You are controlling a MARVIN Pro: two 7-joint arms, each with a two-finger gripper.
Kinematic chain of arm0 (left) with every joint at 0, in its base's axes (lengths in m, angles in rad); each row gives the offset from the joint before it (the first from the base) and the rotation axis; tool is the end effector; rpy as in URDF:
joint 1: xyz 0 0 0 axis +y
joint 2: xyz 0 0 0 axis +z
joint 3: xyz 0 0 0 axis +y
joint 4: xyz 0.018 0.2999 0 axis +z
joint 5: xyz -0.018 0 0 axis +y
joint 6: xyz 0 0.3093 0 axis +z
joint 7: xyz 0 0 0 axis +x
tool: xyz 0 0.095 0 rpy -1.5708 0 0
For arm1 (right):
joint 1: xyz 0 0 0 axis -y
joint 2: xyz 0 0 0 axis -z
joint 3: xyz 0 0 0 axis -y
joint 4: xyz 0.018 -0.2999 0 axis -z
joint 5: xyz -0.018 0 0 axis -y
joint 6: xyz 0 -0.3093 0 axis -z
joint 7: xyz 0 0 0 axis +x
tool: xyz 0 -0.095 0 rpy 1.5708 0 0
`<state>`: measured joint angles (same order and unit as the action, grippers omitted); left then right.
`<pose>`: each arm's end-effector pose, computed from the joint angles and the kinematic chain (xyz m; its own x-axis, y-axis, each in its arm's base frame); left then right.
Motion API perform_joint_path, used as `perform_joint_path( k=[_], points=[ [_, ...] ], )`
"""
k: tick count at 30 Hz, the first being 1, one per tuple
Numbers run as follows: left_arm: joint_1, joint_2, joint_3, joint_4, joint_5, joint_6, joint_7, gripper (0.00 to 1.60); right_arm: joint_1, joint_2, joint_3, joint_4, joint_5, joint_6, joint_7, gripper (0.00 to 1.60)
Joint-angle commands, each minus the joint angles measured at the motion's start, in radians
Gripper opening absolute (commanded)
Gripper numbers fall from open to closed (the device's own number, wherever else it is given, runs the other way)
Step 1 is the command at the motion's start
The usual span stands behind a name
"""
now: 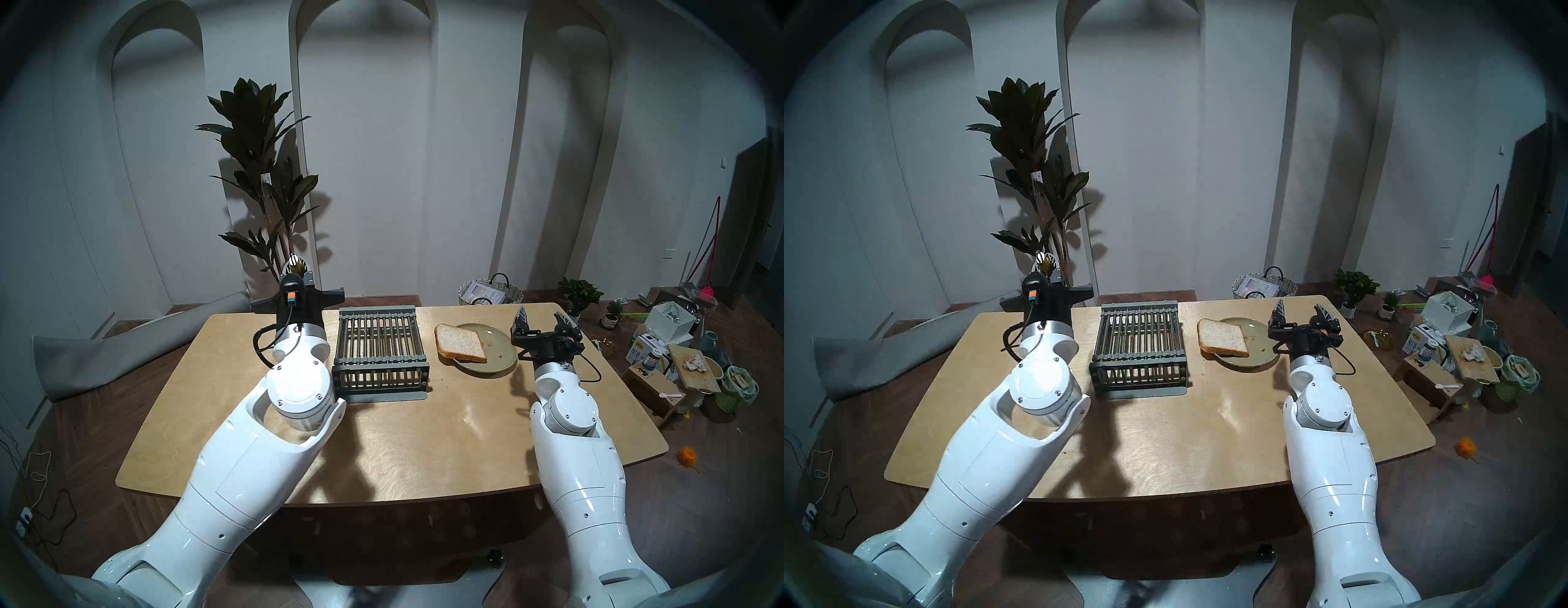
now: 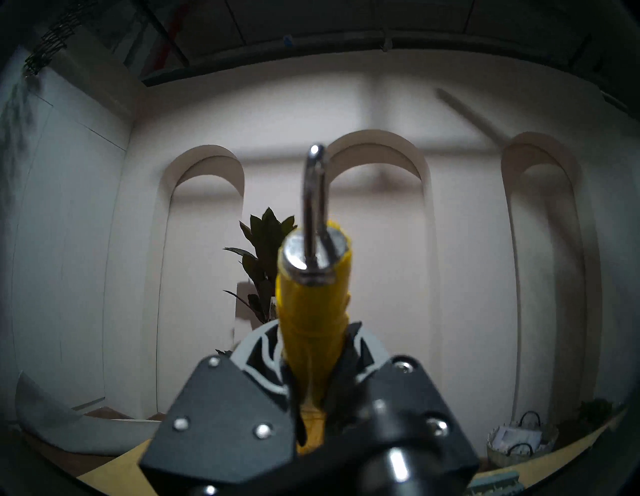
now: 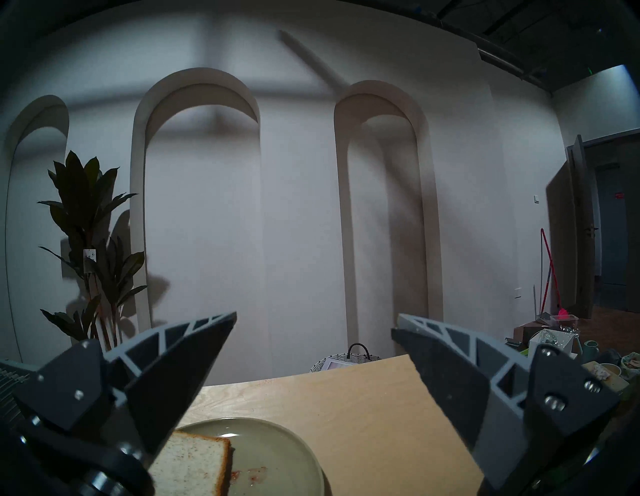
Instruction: Spread peanut butter over the slice of bread with the knife
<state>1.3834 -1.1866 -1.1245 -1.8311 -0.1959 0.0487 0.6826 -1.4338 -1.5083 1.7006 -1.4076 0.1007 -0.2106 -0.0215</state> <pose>0.4247 -0.0226 -0.1850 -0.2834 -0.1149 0.9521 0.2043 -0.9773 -0.0571 0.4563 -0.0803 -0.2999 -0.1962 -0.0290 0.9801 -0.1593 -0.9853 -0.0610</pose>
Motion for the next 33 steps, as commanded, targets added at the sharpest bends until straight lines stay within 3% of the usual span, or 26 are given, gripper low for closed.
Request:
perform_joint_path(
  k=[1,3,9,14,26,33],
  points=[
    [0.008,0.11,-0.068,-0.077,-0.04,0.118,-0.115,0.0,-0.015,-0.027,-0.02,-0.061,-0.01,-0.011,-0.015,1.6],
    [0.005,0.145,-0.08,-0.083,-0.052,0.168,-0.166,0.0,-0.022,-0.029,-0.023,-0.068,-0.015,-0.01,-0.023,1.6],
    [-0.024,0.211,-0.086,-0.058,-0.068,0.228,-0.273,0.0,-0.039,-0.032,-0.027,-0.091,-0.025,-0.009,-0.043,1.6],
    [-0.057,0.232,-0.087,-0.021,-0.07,0.225,-0.346,0.0,-0.044,-0.03,-0.023,-0.124,-0.026,0.0,-0.055,1.6],
    [-0.134,0.264,-0.059,0.056,-0.002,0.194,-0.422,0.0,-0.059,-0.028,-0.03,-0.144,-0.047,0.01,-0.077,1.6],
    [-0.145,0.266,-0.048,0.075,-0.003,0.164,-0.474,0.0,-0.062,-0.033,-0.037,-0.154,-0.057,0.015,-0.088,1.6]
  ],
)
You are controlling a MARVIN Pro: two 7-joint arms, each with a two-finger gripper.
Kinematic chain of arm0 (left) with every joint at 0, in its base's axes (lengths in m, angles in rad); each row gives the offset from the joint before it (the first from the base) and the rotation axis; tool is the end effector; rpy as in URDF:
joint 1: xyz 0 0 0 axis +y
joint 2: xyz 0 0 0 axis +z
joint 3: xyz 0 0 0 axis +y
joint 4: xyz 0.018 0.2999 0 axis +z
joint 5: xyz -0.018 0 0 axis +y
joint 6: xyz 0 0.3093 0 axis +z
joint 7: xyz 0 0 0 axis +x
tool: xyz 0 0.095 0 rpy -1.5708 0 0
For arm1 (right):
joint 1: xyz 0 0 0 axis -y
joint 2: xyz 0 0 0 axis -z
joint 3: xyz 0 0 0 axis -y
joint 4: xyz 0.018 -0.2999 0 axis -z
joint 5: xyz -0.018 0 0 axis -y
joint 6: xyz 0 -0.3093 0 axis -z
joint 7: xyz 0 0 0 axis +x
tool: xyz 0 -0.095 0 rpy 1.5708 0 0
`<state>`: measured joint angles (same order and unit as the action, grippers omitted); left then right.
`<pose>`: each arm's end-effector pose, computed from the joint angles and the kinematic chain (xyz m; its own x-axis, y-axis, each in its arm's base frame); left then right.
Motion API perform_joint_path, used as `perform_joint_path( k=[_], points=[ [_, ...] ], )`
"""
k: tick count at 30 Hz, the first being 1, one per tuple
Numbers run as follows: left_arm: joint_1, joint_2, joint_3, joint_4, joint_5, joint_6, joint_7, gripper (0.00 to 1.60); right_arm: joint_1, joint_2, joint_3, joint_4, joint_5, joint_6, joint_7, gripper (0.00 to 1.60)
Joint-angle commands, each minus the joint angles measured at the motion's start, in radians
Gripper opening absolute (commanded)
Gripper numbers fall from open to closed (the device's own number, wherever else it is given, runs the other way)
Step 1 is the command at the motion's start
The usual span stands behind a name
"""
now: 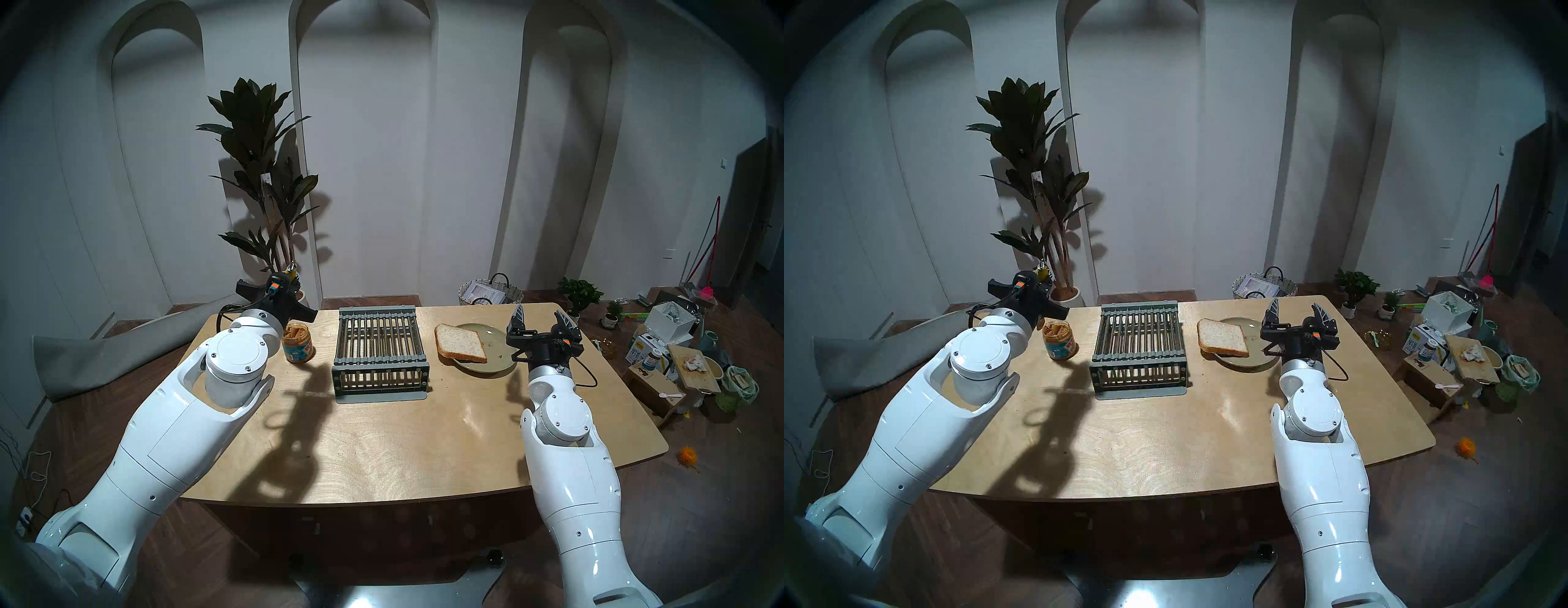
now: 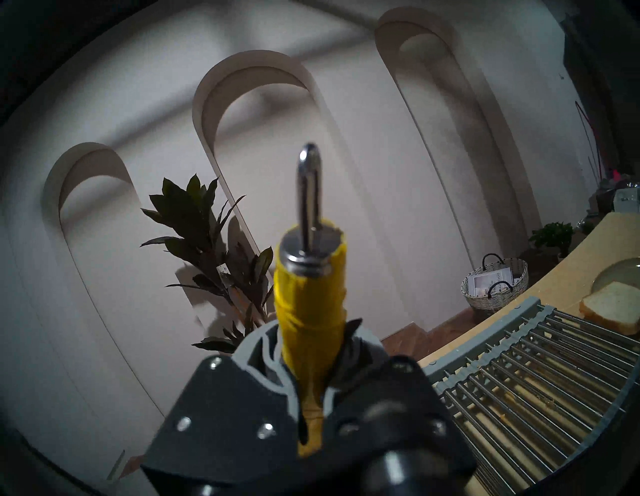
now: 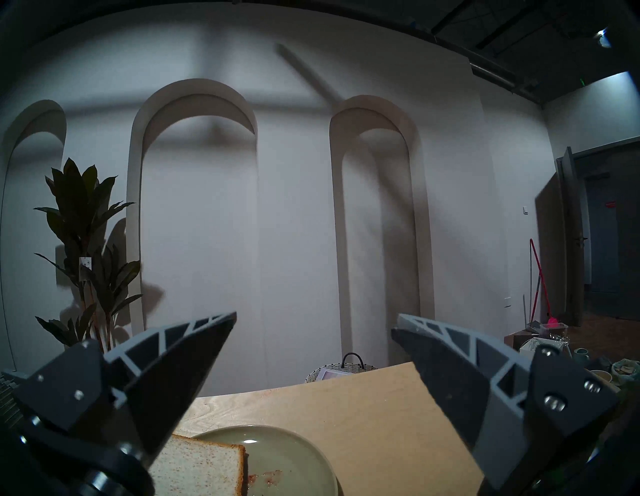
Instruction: Spread peanut butter over the slice of bread with the knife
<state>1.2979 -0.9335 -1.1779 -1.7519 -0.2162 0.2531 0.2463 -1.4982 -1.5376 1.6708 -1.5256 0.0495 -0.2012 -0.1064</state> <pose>0.4607 0.0468 -0.1876 -0.0932 -0.4495 0.8884 -0.0572 -0.8884 -0.4555 0.4381 -0.0633 -0.2847 -0.2307 0.0000 0.9730 -0.2027 -0.9781 -0.0480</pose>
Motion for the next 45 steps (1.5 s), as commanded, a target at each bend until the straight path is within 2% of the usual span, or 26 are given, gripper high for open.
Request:
perform_joint_path(
  k=[1,23,45],
  points=[
    [-0.06,0.012,0.005,0.0,0.01,-0.05,-0.051,0.0,0.001,-0.004,-0.008,-0.039,-0.008,0.007,-0.005,1.6],
    [-0.098,0.0,0.05,0.121,0.028,-0.128,-0.164,0.0,-0.021,-0.007,-0.016,-0.079,-0.028,0.026,-0.045,1.6],
    [-0.102,0.01,0.06,0.181,0.045,-0.132,-0.255,0.0,-0.01,-0.01,-0.019,-0.059,-0.035,0.025,-0.063,1.6]
  ],
)
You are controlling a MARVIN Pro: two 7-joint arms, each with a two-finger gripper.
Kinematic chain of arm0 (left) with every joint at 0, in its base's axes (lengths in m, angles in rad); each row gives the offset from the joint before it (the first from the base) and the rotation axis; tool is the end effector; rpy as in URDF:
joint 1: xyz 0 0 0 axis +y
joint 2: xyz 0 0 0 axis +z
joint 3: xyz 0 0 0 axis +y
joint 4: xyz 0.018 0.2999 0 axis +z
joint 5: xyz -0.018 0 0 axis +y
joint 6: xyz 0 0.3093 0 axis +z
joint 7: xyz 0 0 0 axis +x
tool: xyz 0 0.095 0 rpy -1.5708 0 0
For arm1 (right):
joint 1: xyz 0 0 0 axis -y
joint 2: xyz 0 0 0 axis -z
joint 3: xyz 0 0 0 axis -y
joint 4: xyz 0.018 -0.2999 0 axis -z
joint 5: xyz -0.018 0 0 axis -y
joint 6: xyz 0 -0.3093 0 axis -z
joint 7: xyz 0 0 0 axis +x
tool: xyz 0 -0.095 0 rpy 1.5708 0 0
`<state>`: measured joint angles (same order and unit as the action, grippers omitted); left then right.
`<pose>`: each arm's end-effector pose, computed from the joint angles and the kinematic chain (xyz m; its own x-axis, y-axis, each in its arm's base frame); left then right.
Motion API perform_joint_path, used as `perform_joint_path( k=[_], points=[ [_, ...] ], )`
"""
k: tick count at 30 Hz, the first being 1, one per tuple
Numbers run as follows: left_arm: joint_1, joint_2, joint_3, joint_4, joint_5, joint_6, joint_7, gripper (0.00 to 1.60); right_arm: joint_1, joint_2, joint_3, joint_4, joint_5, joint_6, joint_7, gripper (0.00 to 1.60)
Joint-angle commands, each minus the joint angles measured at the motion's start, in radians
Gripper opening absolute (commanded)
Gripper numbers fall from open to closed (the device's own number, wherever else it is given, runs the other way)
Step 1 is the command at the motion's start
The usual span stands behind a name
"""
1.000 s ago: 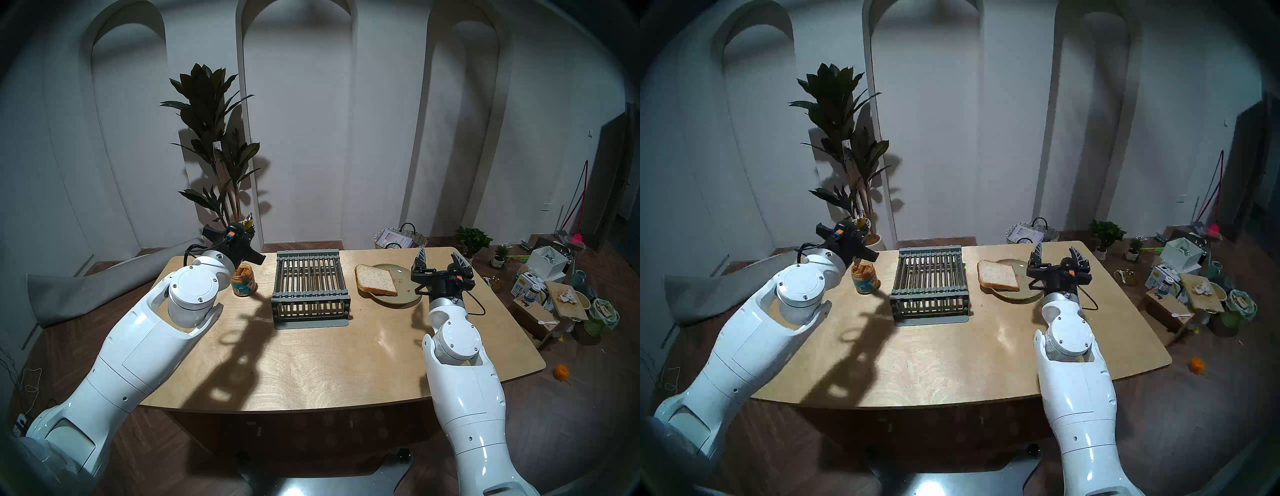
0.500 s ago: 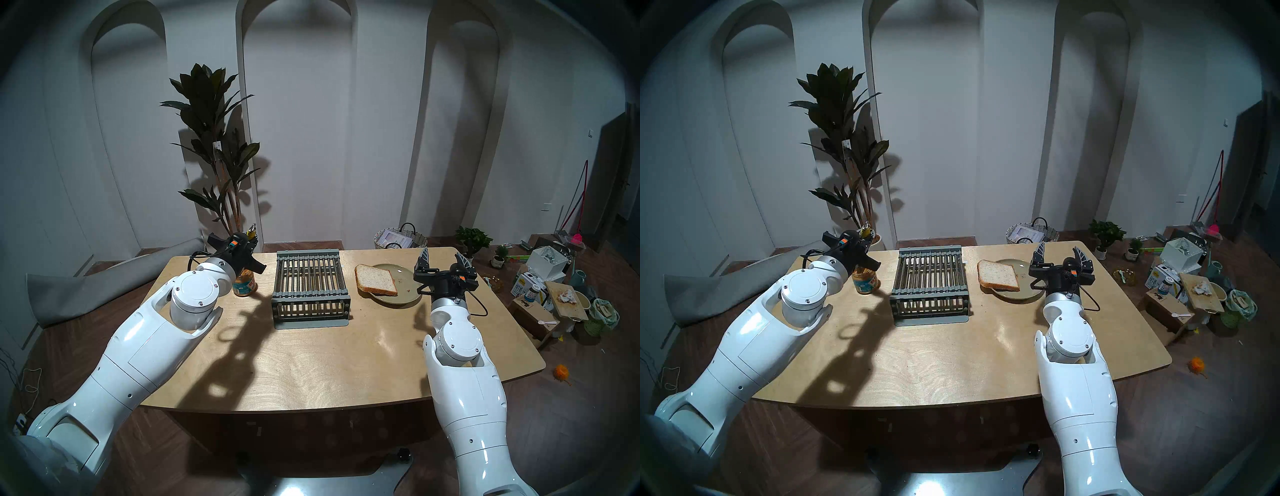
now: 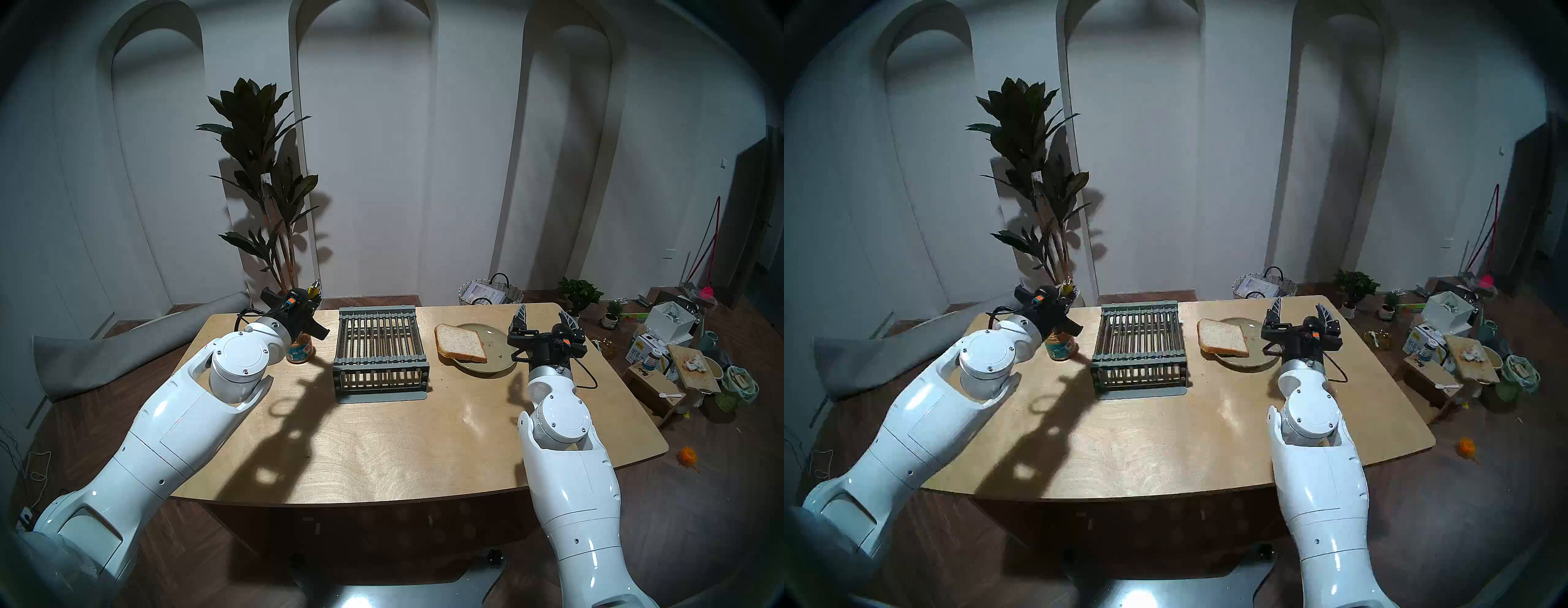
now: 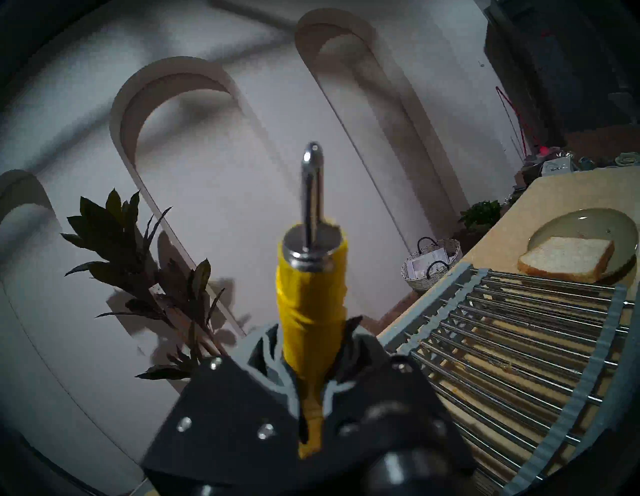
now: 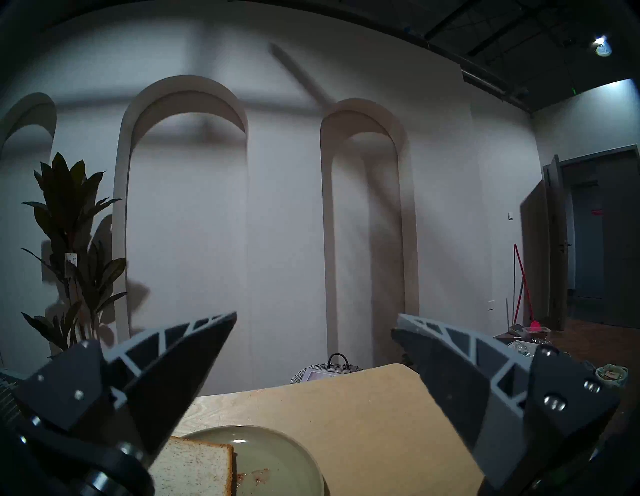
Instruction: Spread peanut butter over the slice of bread with the knife
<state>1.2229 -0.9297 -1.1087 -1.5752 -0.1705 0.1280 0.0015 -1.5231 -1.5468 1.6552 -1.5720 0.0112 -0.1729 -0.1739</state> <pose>0.4823 0.0442 -0.2255 -0.1124 -0.5083 0.8538 -0.2788 -0.8086 -0.5180 0.4304 -0.0591 -0.2800 -0.2203 0.0272 0.9751 -0.2516 -0.9674 -0.0298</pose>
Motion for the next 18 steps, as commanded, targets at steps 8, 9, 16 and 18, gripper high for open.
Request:
perform_joint_path(
  k=[8,9,16,18],
  points=[
    [-0.033,0.013,-0.006,0.042,0.007,-0.014,-0.044,0.0,0.022,-0.004,-0.008,-0.005,0.001,-0.002,0.001,1.6],
    [-0.033,0.013,-0.006,0.042,0.007,-0.014,-0.044,0.0,0.022,-0.004,-0.008,-0.005,0.001,-0.002,0.001,1.6],
    [-0.039,0.015,0.016,0.078,0.062,-0.05,-0.038,0.0,0.029,-0.003,-0.006,0.009,0.002,-0.004,0.0,1.6],
    [-0.034,0.01,0.024,0.089,0.083,-0.06,-0.025,0.0,0.03,-0.005,-0.006,0.011,0.003,-0.002,0.0,1.6]
  ],
)
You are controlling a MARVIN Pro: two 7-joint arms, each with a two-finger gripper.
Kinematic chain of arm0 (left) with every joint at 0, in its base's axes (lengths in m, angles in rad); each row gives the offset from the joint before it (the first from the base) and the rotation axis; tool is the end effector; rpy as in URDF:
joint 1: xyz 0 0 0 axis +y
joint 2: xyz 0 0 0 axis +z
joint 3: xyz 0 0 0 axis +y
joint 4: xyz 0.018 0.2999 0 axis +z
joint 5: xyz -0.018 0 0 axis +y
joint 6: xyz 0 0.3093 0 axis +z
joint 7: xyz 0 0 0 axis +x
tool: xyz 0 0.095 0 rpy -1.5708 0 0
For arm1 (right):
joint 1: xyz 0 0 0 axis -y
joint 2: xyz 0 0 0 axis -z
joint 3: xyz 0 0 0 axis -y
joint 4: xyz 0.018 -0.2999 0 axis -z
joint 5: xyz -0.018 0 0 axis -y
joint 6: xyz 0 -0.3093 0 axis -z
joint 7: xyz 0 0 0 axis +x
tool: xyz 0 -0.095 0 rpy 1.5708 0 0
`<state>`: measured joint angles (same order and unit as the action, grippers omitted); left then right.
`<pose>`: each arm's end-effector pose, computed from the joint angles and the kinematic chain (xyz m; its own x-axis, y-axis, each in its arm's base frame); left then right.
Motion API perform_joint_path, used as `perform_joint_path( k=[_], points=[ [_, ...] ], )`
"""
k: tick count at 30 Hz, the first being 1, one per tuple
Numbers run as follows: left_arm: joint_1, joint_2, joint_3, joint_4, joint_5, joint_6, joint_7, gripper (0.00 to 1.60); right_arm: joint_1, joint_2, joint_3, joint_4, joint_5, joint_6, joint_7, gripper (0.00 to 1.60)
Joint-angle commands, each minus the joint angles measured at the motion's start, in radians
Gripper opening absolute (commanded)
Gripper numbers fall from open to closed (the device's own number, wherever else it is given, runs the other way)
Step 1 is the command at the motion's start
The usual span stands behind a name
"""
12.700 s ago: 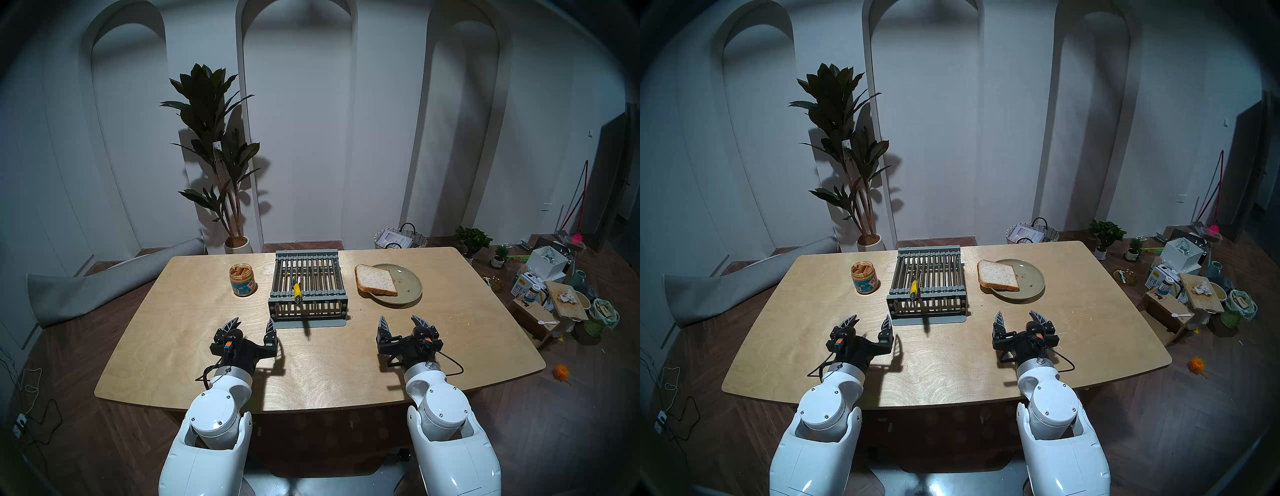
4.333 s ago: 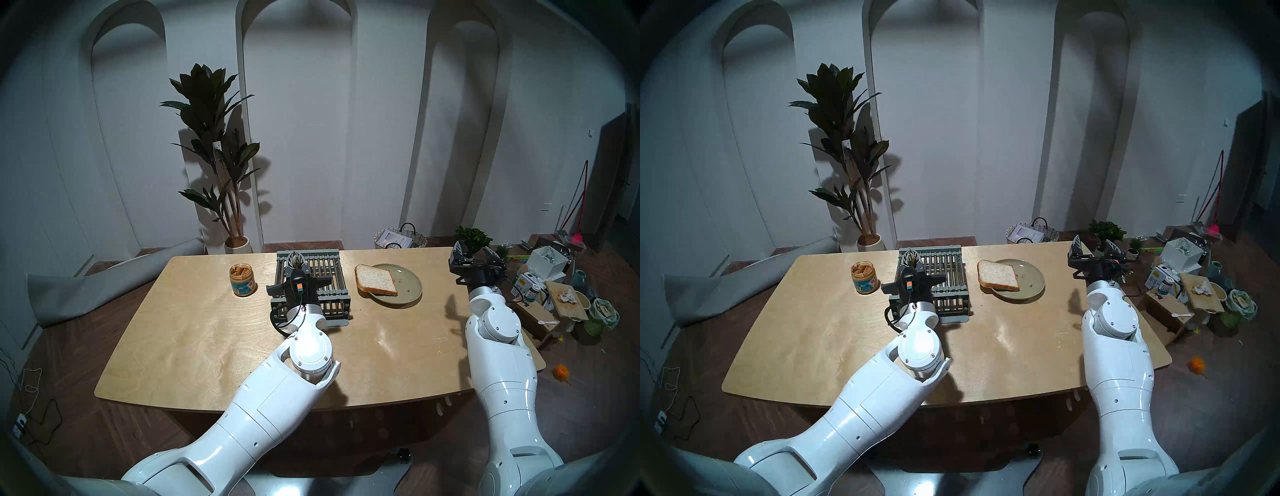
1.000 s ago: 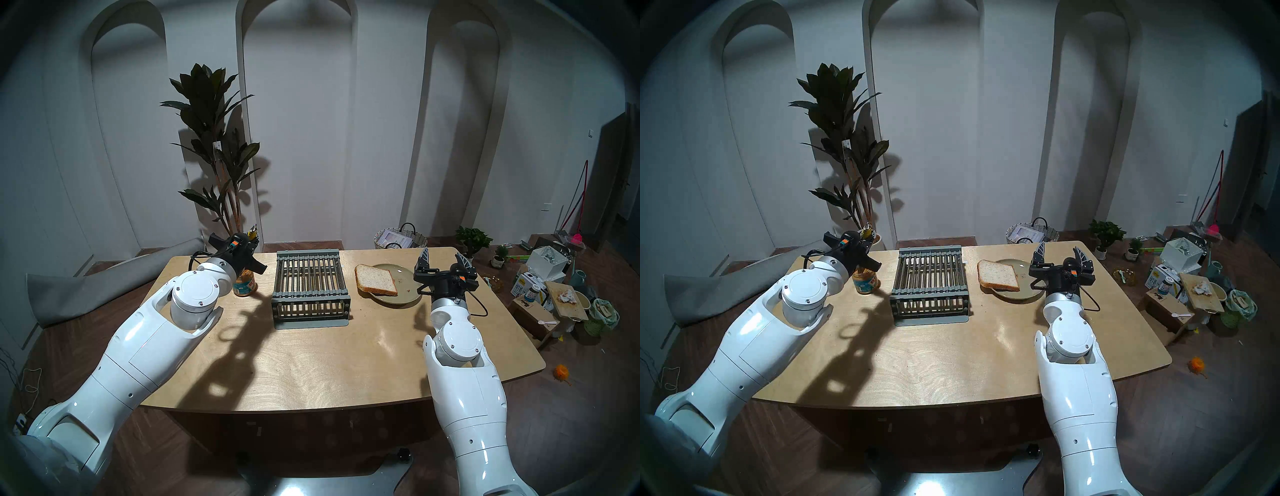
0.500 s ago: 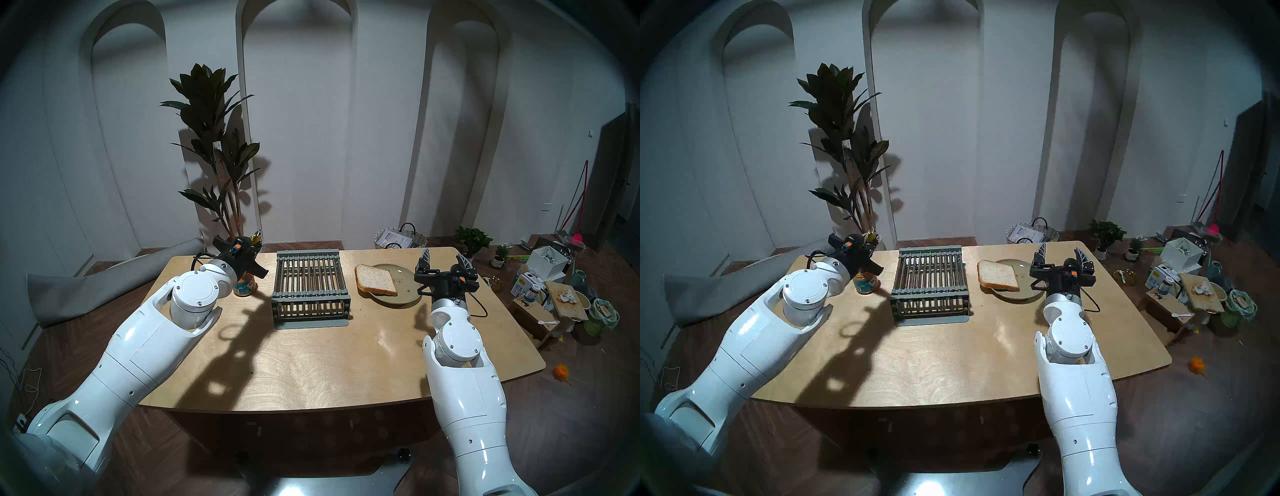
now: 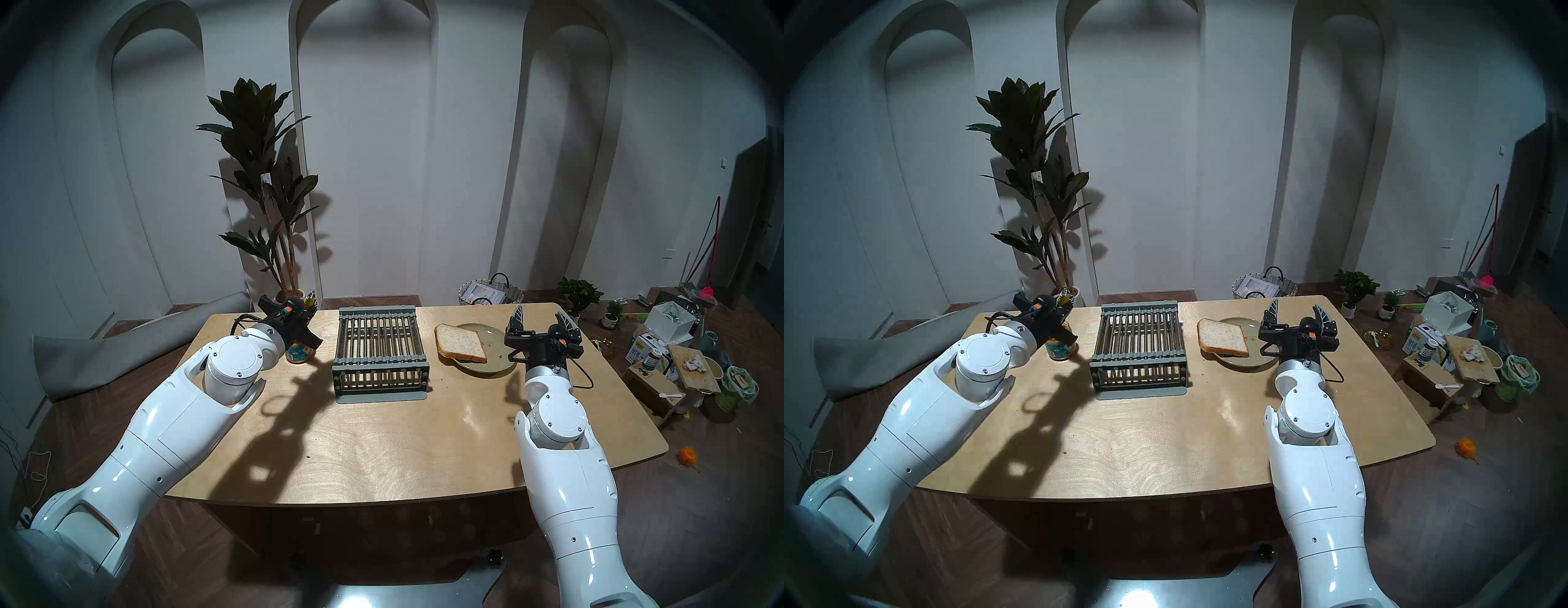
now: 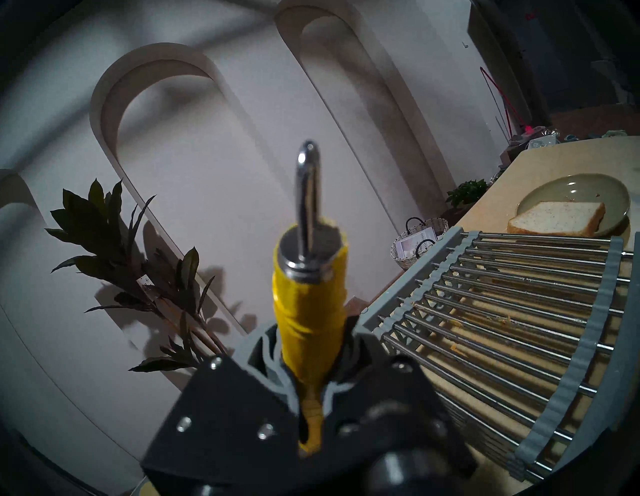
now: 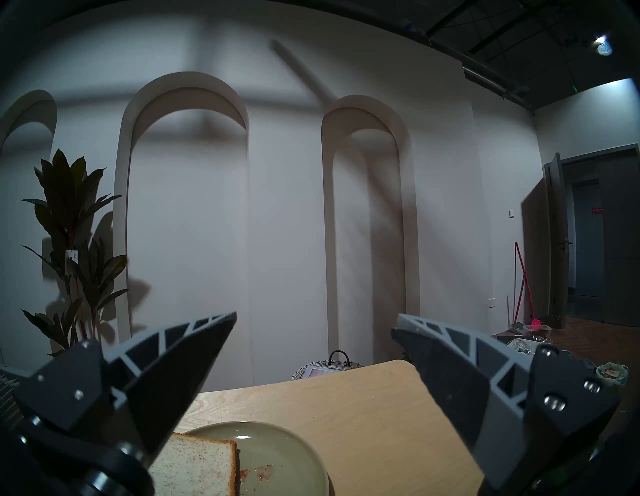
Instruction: Spread peanut butter over the slice of bread with the knife
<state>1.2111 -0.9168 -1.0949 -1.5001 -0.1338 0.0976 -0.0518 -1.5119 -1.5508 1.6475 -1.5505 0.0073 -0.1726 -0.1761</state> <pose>0.4872 0.0593 -0.2459 -0.0861 -0.5614 0.8231 -0.3141 -0.7687 -0.5571 0.4343 -0.0550 -0.2840 -0.2097 0.0242 0.9775 -0.2469 -0.9686 -0.0290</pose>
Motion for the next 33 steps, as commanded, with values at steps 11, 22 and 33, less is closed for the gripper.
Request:
perform_joint_path(
  k=[11,22,33],
  points=[
    [-0.013,0.01,0.057,0.025,0.18,-0.079,0.133,0.0,0.025,-0.003,-0.001,0.0,0.015,0.003,0.001,1.6],
    [-0.013,0.022,0.066,0.004,0.233,-0.077,0.176,0.0,0.025,0.001,-0.002,0.004,0.024,0.001,0.005,1.6],
    [-0.03,0.027,0.064,0.003,0.254,-0.071,0.178,0.0,0.026,0.003,0.0,0.01,0.035,0.003,0.01,1.6]
  ],
)
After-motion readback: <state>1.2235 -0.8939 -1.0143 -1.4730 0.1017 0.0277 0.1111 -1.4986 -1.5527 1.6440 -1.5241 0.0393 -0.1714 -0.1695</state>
